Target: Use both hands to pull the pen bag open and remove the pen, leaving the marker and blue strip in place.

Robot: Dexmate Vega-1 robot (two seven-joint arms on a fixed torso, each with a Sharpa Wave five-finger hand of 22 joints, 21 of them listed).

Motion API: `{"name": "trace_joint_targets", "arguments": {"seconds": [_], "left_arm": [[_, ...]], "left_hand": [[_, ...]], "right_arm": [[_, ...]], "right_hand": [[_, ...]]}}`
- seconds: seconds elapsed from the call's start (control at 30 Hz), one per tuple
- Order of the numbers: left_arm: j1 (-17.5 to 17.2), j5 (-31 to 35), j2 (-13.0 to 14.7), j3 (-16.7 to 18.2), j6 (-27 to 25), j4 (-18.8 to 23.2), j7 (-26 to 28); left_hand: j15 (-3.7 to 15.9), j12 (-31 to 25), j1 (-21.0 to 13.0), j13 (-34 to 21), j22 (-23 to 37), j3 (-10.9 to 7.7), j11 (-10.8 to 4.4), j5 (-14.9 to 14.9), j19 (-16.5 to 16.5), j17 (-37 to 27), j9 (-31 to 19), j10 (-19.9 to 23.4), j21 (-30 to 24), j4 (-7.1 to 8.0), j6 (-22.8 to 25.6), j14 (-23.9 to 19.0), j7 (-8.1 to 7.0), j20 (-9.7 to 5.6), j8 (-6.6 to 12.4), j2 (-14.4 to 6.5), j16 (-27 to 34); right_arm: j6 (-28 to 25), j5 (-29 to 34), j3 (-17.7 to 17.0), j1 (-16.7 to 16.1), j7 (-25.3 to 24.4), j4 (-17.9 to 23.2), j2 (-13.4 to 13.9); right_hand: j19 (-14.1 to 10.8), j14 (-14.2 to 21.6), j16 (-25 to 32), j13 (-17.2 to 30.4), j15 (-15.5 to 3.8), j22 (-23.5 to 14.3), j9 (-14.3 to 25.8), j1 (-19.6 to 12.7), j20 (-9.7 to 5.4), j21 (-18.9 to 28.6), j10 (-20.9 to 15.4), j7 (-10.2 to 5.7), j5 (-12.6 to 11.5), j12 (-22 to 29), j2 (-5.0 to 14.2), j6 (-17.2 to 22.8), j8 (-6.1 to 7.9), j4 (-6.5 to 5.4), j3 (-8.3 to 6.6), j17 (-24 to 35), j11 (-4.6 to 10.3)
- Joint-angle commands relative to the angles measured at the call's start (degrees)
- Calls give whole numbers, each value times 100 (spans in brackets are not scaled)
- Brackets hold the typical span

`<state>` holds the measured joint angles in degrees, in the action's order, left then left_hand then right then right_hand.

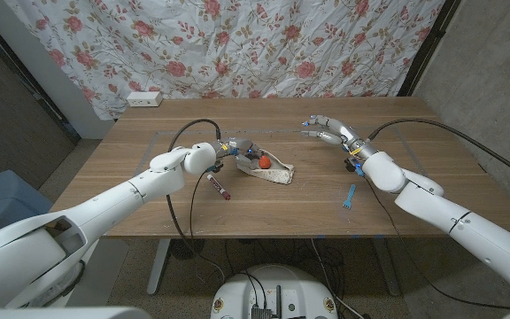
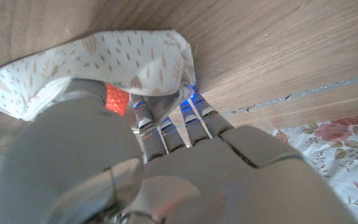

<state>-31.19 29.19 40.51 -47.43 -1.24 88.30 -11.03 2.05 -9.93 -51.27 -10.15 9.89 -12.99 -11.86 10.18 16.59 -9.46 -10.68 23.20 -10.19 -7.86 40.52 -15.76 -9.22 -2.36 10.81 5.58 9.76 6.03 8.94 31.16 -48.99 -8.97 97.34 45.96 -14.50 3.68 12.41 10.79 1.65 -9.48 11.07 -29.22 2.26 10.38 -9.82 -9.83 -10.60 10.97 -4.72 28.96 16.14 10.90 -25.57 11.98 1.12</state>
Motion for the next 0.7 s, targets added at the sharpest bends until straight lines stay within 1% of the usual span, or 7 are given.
{"name": "trace_joint_targets", "arguments": {"seconds": [0.03,0.13,0.23,0.27,0.4,0.7], "left_arm": [[32,-35,-26,-18,71,-55,29],[22,-58,-33,-9,54,-53,32],[10,-75,-38,-6,37,-52,40],[5,-82,-38,-2,28,-47,41],[-2,-92,-37,1,5,-36,46],[52,-107,-86,-30,33,-95,36]], "left_hand": [[617,-49,53,-10,-8,9,23,1,-36,-20,4,-2,-23,12,-5,21,-2,3,20,-21,26],[603,-51,65,-10,-8,12,28,0,-39,-20,4,-4,-26,14,-8,22,-2,5,20,-25,28],[600,-54,77,-10,-8,16,28,-1,-41,-20,5,-2,-29,16,5,21,6,0,26,-30,31],[598,-55,80,-10,-8,17,27,-1,-42,-20,5,-1,-29,16,2,20,5,2,25,-30,32],[595,-57,94,-9,-8,20,37,-2,-46,-19,5,-4,-31,17,0,25,6,5,25,-35,32],[587,-65,120,-9,-8,27,51,-4,-37,-19,6,4,-42,19,1,14,13,8,27,-45,40]], "right_arm": [[-33,574,188,223,258,155,64],[-49,674,203,254,295,191,73],[-61,792,229,296,370,233,107],[-56,816,239,313,407,240,116],[-41,949,299,408,581,265,154],[51,1389,470,636,764,220,125]], "right_hand": [[-5,3,-26,26,68,-9,25,-107,45,9,51,-73,9,-22,24,5,31,-18,-49,23,-11],[-1,-2,-25,26,71,-9,27,-131,51,9,63,-81,12,-25,16,12,35,-23,-50,25,0],[0,-9,-24,26,75,-10,28,-162,62,11,64,-120,15,-22,6,55,54,-31,-49,29,0],[7,-11,-21,27,75,-10,30,-189,69,11,64,-158,18,-19,-3,102,74,-39,-49,33,-3],[11,-30,-23,27,84,-11,31,-242,80,13,80,-191,20,-22,2,144,91,-46,-59,37,5],[27,-87,-33,28,119,-11,32,-333,106,13,132,-225,26,-31,1,165,97,-56,-71,47,7]]}}
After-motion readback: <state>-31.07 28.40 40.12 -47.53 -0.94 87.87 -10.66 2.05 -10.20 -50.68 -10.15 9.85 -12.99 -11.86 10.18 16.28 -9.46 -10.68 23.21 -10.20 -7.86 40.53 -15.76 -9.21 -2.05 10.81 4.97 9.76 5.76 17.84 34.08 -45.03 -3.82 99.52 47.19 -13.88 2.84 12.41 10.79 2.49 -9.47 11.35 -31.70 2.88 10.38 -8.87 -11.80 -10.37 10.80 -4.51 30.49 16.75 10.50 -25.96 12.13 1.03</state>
